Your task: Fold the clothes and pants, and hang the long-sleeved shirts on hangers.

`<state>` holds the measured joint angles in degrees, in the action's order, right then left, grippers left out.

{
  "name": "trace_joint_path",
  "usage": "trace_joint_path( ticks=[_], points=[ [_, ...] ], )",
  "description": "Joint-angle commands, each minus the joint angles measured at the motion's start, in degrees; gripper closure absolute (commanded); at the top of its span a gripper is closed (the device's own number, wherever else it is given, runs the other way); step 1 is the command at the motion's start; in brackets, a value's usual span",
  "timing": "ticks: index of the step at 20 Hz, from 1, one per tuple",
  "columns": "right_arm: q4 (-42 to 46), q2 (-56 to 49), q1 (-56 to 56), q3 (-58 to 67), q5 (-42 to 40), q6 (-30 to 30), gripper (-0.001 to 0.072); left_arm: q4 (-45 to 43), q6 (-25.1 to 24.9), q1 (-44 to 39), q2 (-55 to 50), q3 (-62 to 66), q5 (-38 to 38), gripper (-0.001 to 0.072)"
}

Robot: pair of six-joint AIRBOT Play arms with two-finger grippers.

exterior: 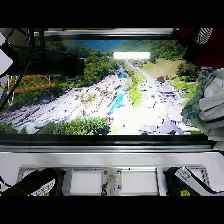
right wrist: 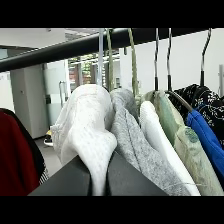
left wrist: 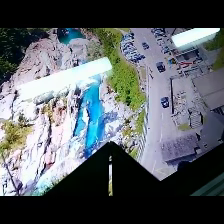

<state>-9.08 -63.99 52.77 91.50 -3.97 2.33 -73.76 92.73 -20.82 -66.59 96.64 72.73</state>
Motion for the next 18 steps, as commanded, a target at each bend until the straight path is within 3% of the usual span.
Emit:
trace_joint_path(
  ticks=[1, 5, 6, 7, 8, 11, 13, 15, 18],
  points=[
    [0.1, -1.6, 0.0, 0.3, 0.0, -0.1, 0.0695, 0.1, 0.3, 0.0, 0.0, 0.0, 0.4, 0.0684],
    [0.1, -2.2, 0.0, 0.3, 4.8, -0.1, 0.0660, 0.3, 0.3, 0.0, 0.0, 0.0, 0.4, 0.0683],
    [0.1, -2.2, 0.0, 0.3, 5.4, -0.1, 0.0489, 0.3, 0.3, 0.0, 0.0, 0.0, 0.4, 0.0684],
    [0.1, -2.2, 0.0, 0.3, 5.8, -0.2, 0.0260, 0.3, 0.3, 0.0, 0.0, 0.0, 0.4, 0.0683],
    [0.0, -2.2, 0.0, 0.3, 5.9, -0.2, 0.0189, 0.3, 0.3, 0.0, 0.0, 0.0, 0.4, 0.0684],
    [-0.1, 0.2, -0.1, 0.3, 7.2, -0.2, 0.0192, 0.3, 0.3, 0.0, 0.0, 0.0, 0.4, 0.0684],
    [-0.1, 3.5, -0.1, 0.3, 13.4, -0.2, 0.0223, 0.3, 0.3, 0.0, -0.1, 0.0, 0.4, 0.0684],
    [-0.1, 6.6, -0.1, 0.3, 25.4, -0.2, 0.0347, 0.3, 0.3, 0.0, -0.1, 0.0, 0.4, 0.0684],
    [-0.1, 8.2, -0.3, 0.3, 50.1, -3.6, 0.0346, 0.3, 0.3, 0.0, -0.1, 0.0, 0.1, 0.0684]
  ],
)
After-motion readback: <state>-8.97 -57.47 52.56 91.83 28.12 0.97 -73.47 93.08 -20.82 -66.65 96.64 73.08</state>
